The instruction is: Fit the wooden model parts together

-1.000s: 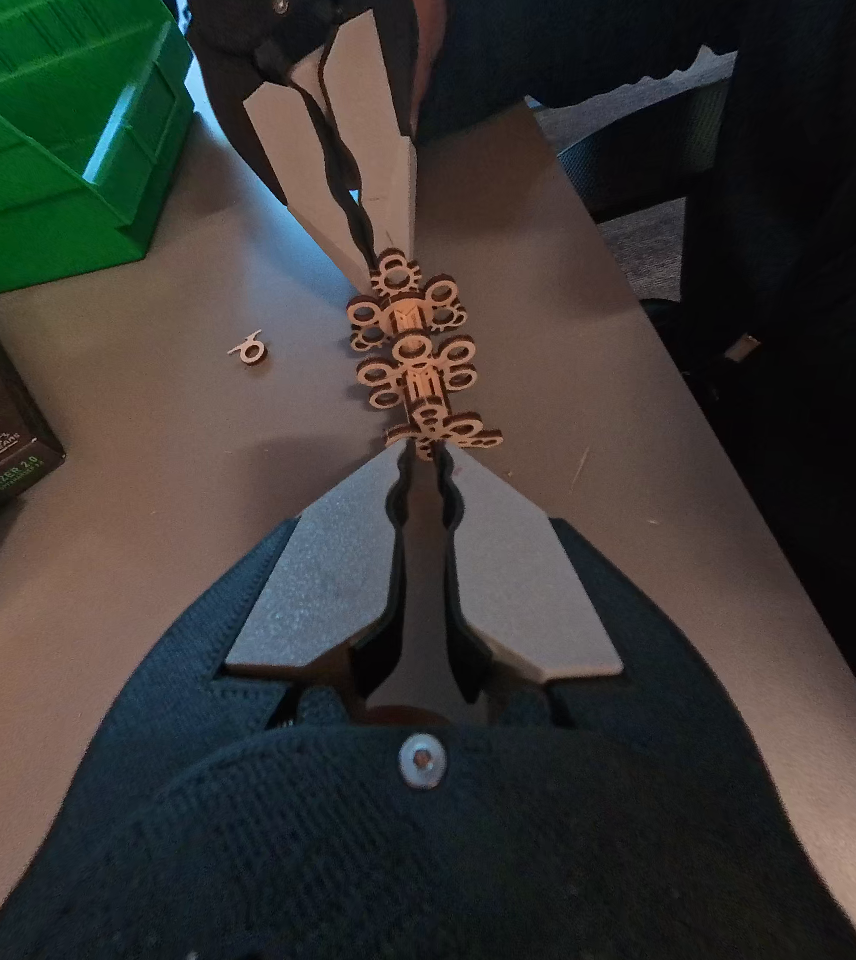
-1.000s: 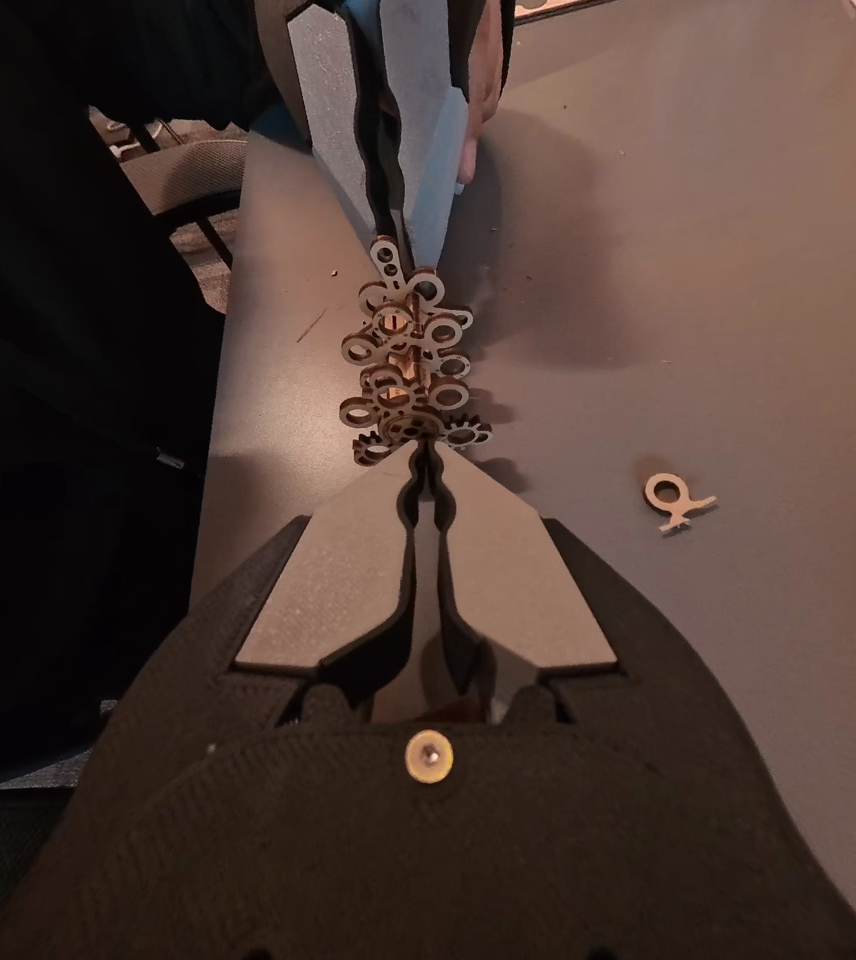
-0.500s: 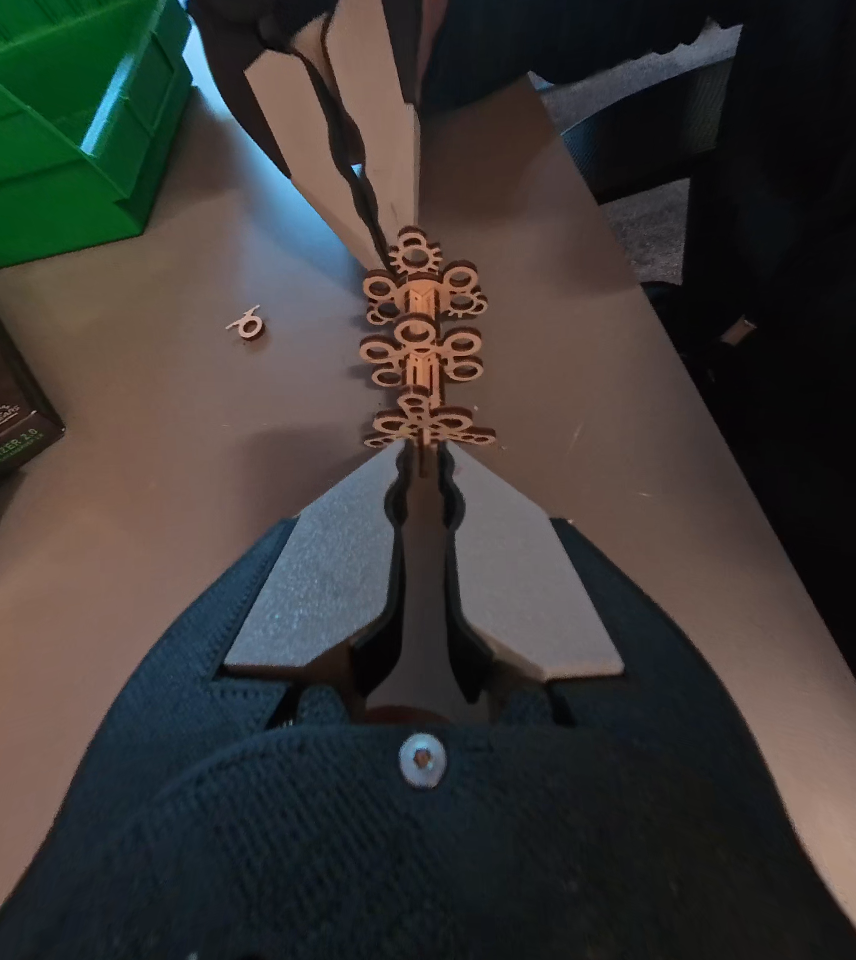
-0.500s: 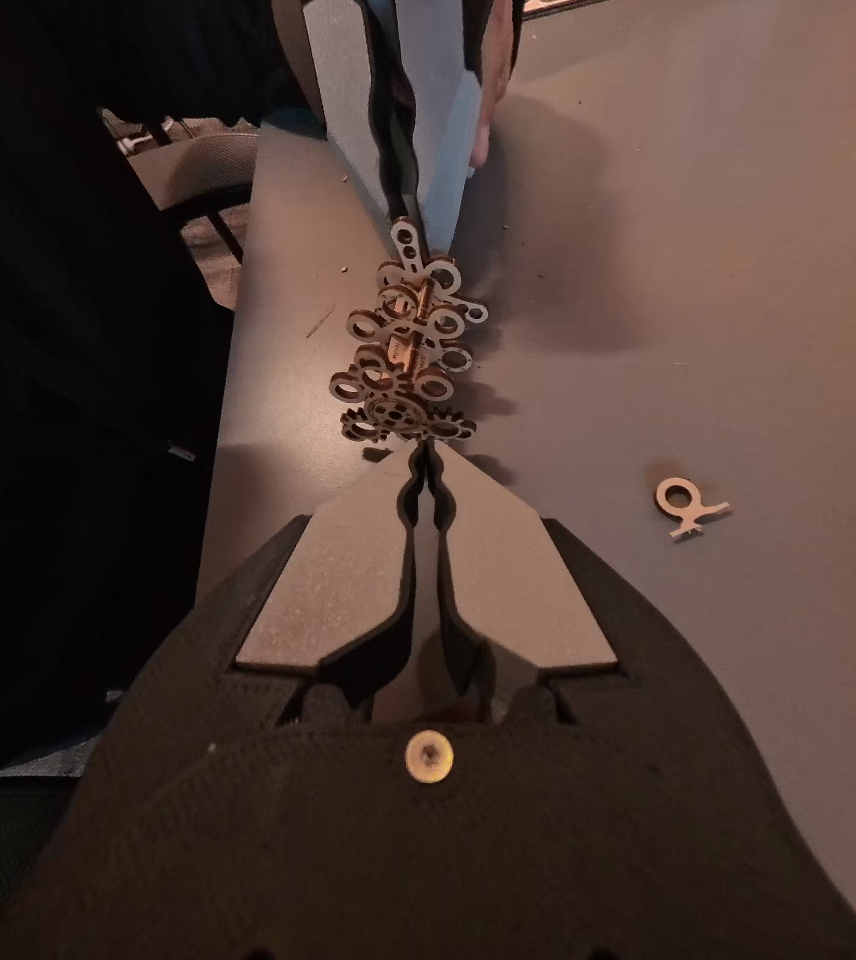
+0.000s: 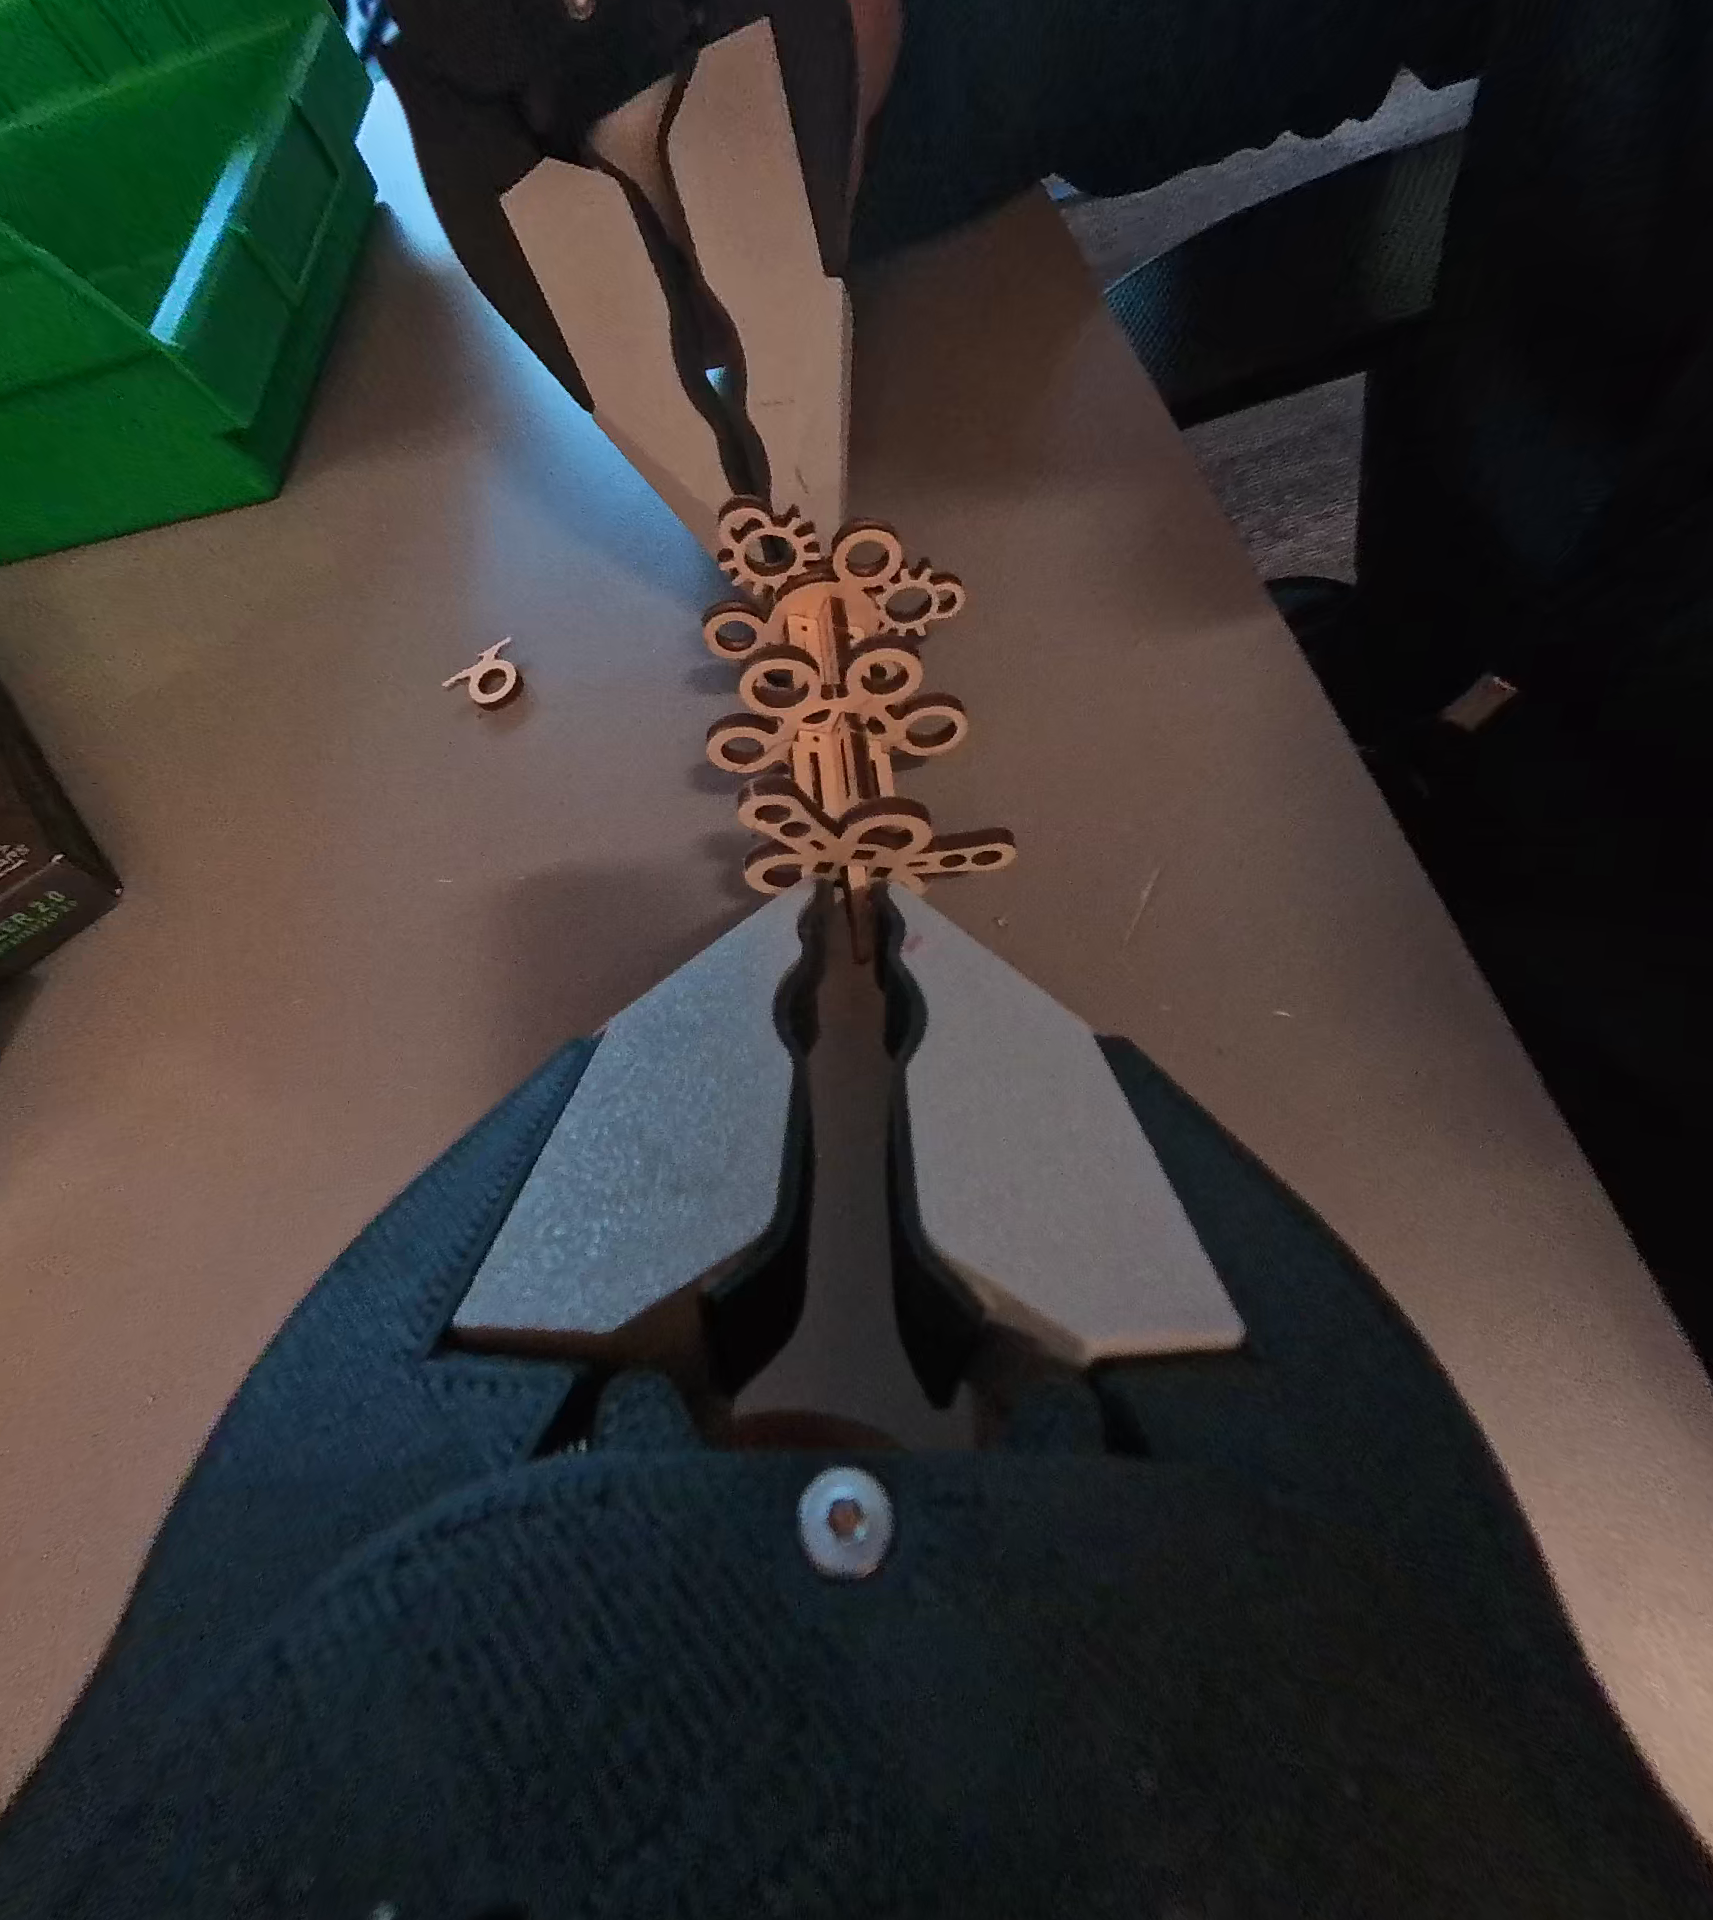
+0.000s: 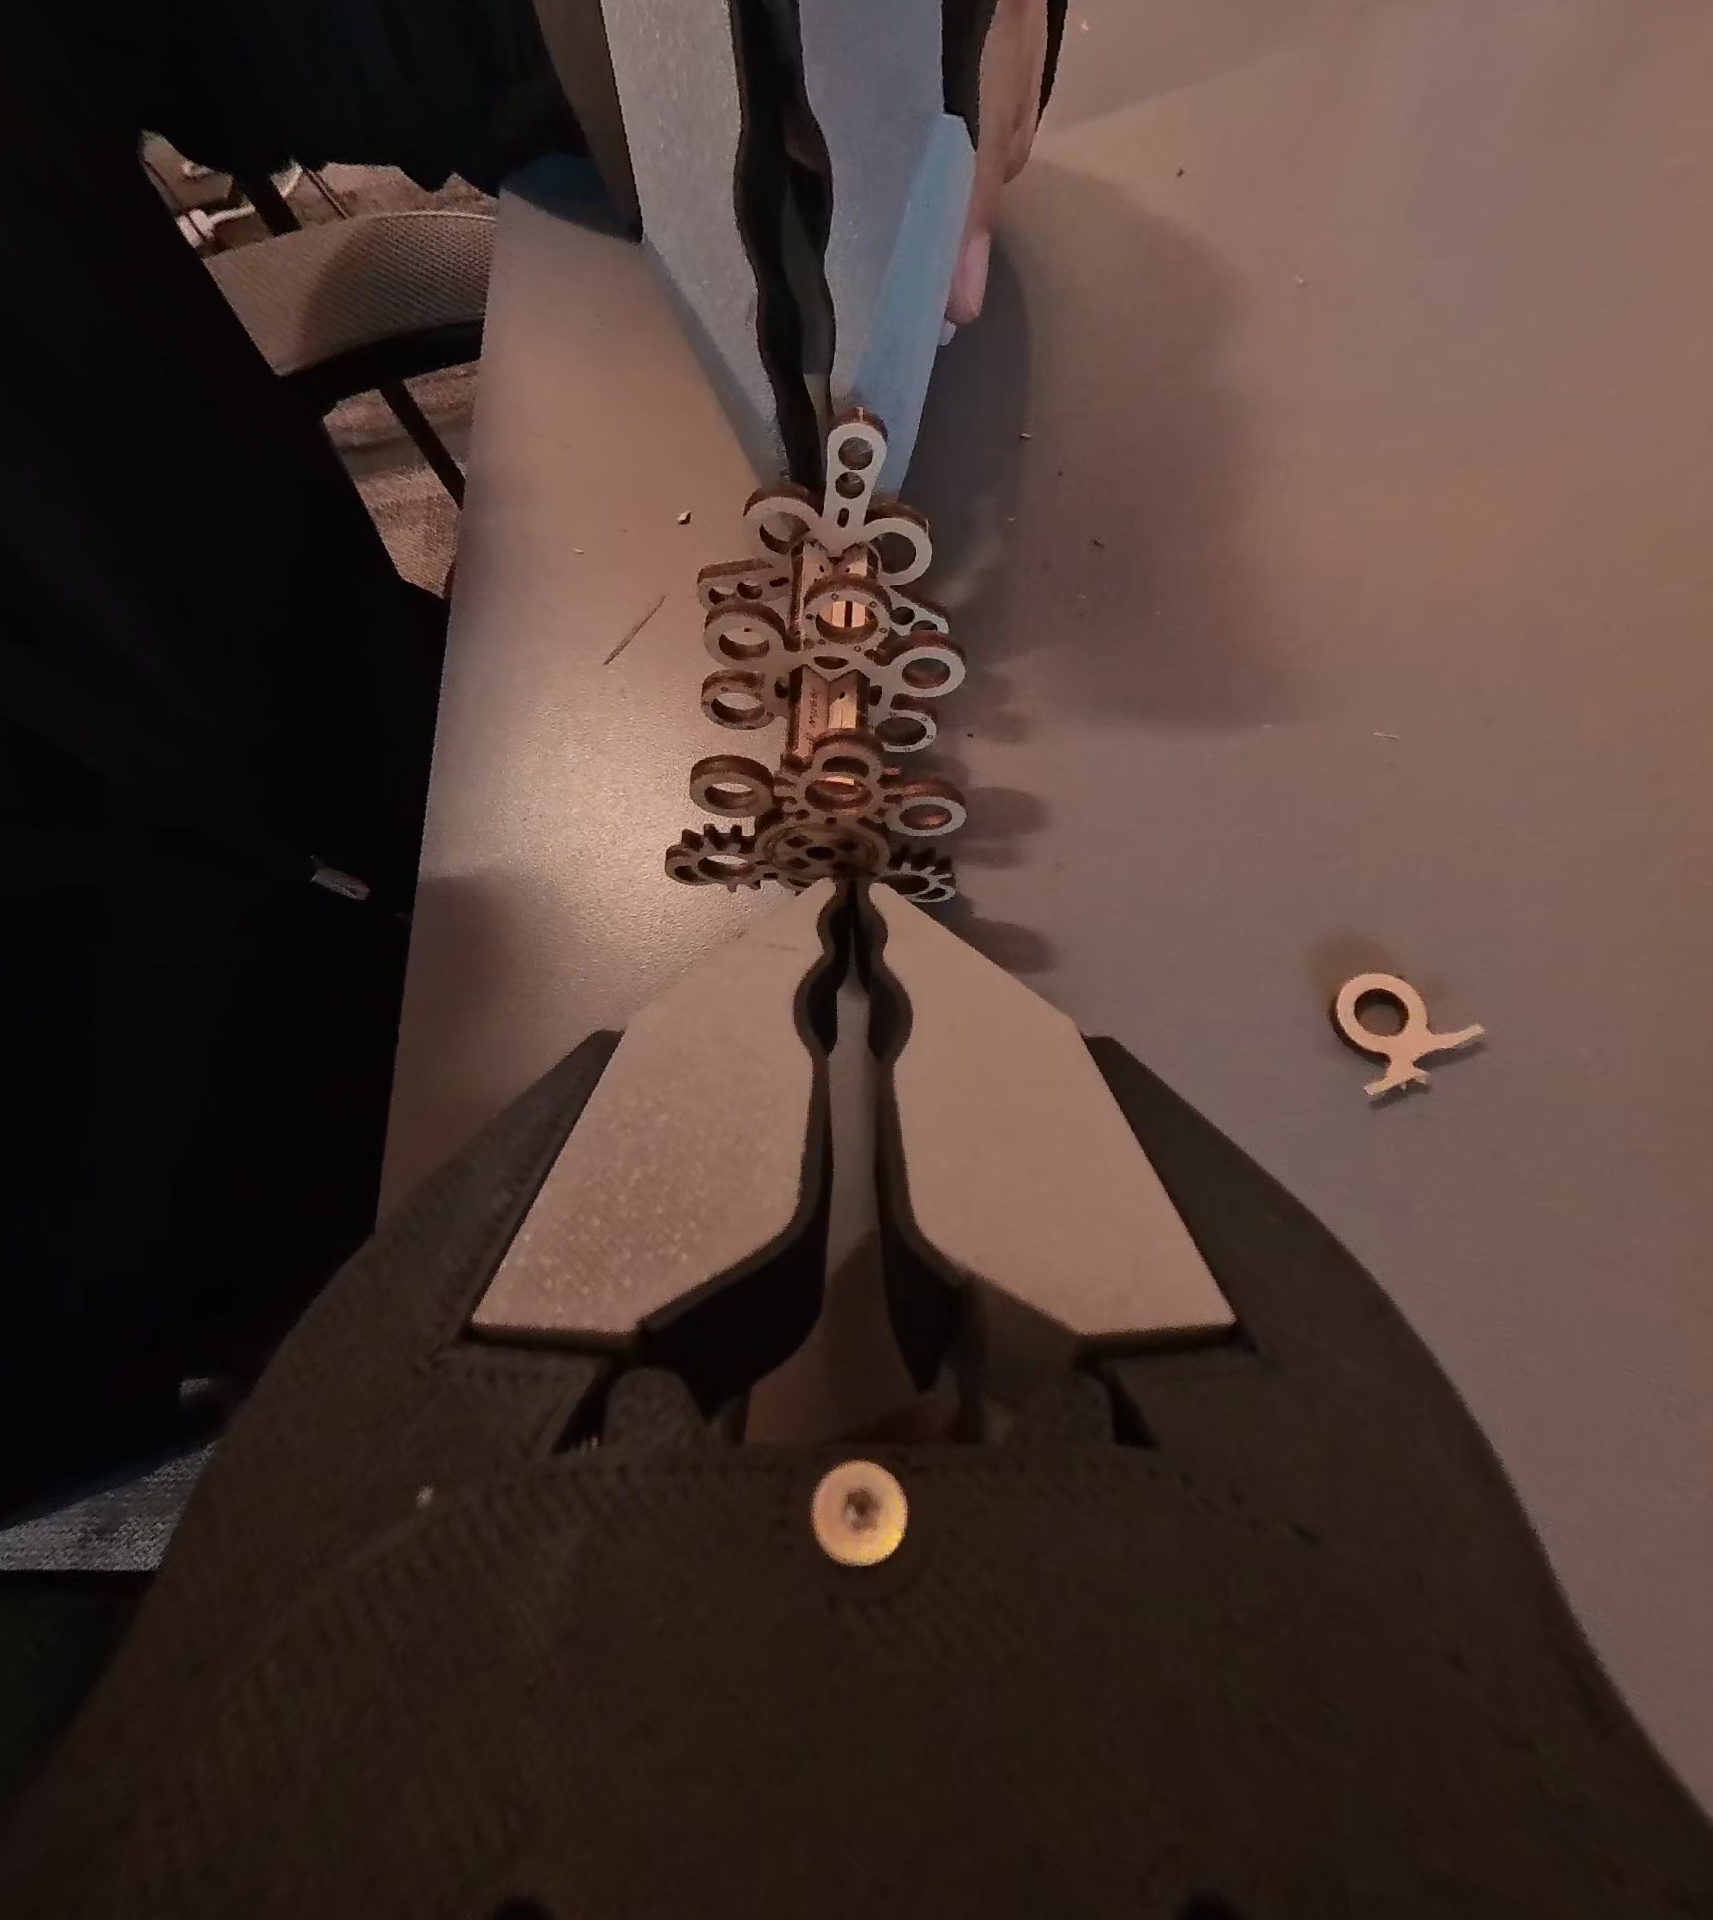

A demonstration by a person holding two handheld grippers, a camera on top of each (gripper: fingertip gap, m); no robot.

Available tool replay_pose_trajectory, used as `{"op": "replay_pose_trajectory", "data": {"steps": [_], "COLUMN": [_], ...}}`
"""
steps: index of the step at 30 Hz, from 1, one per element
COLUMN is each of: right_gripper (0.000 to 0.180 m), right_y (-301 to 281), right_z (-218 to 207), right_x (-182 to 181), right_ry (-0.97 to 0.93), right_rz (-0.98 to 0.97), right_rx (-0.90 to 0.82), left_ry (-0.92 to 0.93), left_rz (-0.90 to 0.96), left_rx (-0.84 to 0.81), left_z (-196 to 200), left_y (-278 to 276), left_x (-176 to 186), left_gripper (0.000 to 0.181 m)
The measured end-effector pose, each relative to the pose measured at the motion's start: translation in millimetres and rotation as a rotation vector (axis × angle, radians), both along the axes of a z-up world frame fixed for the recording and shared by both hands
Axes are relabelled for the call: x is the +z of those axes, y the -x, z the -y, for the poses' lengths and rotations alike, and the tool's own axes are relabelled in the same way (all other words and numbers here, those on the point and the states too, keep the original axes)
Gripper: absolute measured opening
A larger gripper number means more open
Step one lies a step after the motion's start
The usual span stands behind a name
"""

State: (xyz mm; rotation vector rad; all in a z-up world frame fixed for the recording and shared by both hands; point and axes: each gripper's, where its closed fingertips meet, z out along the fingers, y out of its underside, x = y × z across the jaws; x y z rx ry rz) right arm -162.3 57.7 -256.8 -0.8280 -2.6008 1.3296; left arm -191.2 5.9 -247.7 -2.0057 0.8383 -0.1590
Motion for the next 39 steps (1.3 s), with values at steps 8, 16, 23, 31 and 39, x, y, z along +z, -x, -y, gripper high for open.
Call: {"op": "replay_pose_trajectory", "data": {"steps": [8,16,23,31,39], "right_gripper": [0.0,0.0,0.0,0.0,0.0], "right_y": [2,3,-2,-5,-4], "right_z": [-1,-2,2,5,5], "right_x": [-2,-5,3,0,-2], "right_ry": [-0.001,-0.017,0.033,0.023,0.005], "right_rz": [0.028,0.028,0.018,0.043,0.036], "right_rx": [-0.012,-0.019,0.0,0.004,0.003], "left_ry": [-0.087,-0.091,-0.02,0.008,0.005], "left_rz": [-0.01,-0.053,0.005,0.042,0.032], "left_rx": [-0.004,0.014,-0.061,-0.087,-0.083], "left_z": [1,7,10,6,8], "left_y": [-2,10,0,-7,-11], "left_x": [9,6,3,3,2], "left_gripper": [0.013,0.0,0.003,0.002,0.002]}}
